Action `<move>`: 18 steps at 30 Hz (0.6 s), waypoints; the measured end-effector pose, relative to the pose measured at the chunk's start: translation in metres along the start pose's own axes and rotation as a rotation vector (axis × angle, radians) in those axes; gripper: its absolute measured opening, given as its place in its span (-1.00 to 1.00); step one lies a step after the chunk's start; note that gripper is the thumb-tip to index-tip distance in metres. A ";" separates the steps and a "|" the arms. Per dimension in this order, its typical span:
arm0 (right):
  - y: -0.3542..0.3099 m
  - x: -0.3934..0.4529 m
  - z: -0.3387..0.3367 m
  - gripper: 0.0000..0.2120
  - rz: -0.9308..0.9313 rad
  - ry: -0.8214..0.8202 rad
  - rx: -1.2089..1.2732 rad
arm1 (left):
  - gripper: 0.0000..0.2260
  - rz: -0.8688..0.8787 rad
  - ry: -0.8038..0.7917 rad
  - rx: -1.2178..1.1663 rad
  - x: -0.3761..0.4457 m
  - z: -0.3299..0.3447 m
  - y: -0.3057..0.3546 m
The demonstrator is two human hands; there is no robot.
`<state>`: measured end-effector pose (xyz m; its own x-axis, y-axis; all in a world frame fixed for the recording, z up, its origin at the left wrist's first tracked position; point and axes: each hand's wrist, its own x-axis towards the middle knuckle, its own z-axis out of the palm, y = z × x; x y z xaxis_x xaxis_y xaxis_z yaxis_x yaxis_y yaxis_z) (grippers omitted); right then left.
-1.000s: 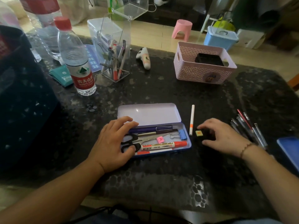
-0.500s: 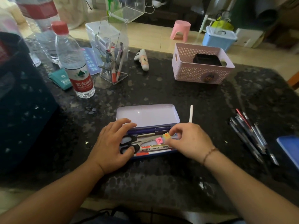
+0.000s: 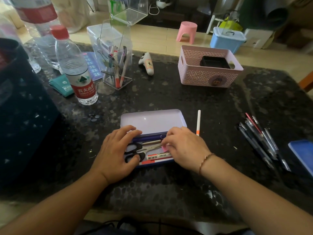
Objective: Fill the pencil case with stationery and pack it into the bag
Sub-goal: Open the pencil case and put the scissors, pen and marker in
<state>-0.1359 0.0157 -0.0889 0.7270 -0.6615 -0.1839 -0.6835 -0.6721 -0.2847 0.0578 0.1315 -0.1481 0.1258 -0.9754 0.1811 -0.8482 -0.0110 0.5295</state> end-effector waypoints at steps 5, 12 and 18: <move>0.004 -0.004 0.005 -0.74 -0.067 -0.042 -0.034 | -0.43 0.004 0.007 -0.005 0.000 0.000 0.001; 0.011 0.000 -0.006 -0.74 -0.033 -0.032 0.048 | -0.43 -0.010 -0.006 0.003 0.000 0.001 0.000; 0.011 0.005 -0.003 -0.79 -0.039 -0.033 -0.083 | -0.44 -0.011 -0.007 -0.002 0.000 0.001 0.000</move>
<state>-0.1402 0.0040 -0.0903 0.7542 -0.6239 -0.2051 -0.6565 -0.7234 -0.2137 0.0574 0.1310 -0.1484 0.1313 -0.9768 0.1692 -0.8458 -0.0213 0.5331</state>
